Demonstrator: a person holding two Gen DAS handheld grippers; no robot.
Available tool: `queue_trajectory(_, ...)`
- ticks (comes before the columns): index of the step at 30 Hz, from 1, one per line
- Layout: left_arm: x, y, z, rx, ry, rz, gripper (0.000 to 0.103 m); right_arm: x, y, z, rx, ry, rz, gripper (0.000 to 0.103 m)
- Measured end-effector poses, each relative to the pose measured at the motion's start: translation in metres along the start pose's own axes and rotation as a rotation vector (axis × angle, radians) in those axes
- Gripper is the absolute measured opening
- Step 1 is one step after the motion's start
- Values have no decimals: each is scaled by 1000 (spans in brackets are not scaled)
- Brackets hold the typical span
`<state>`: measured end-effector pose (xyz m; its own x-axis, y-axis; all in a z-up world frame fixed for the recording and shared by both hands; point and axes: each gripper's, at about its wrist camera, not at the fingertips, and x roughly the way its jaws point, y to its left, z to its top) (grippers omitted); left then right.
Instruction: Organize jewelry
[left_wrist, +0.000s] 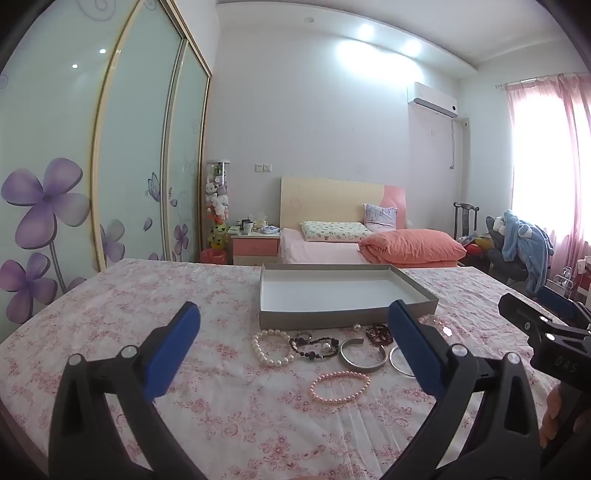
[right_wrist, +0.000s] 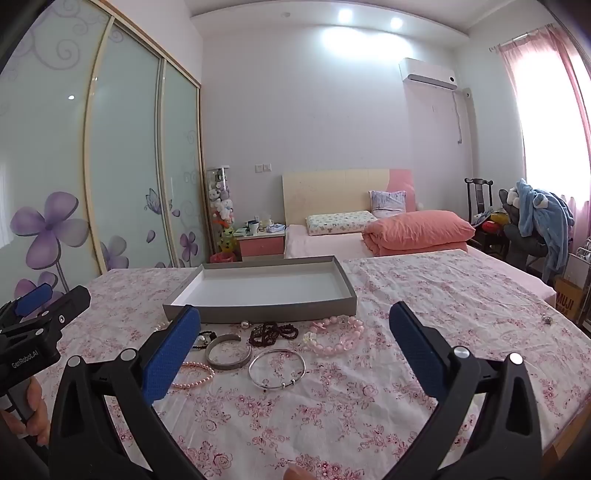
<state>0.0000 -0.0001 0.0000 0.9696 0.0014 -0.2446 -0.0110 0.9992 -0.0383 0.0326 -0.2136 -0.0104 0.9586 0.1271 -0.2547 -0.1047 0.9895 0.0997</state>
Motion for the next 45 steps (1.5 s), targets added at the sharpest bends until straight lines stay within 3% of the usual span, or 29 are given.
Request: queue_trajectory(45,3,4,-2,-10,9,-2,99,0,0,1,-4,3,-2,101)
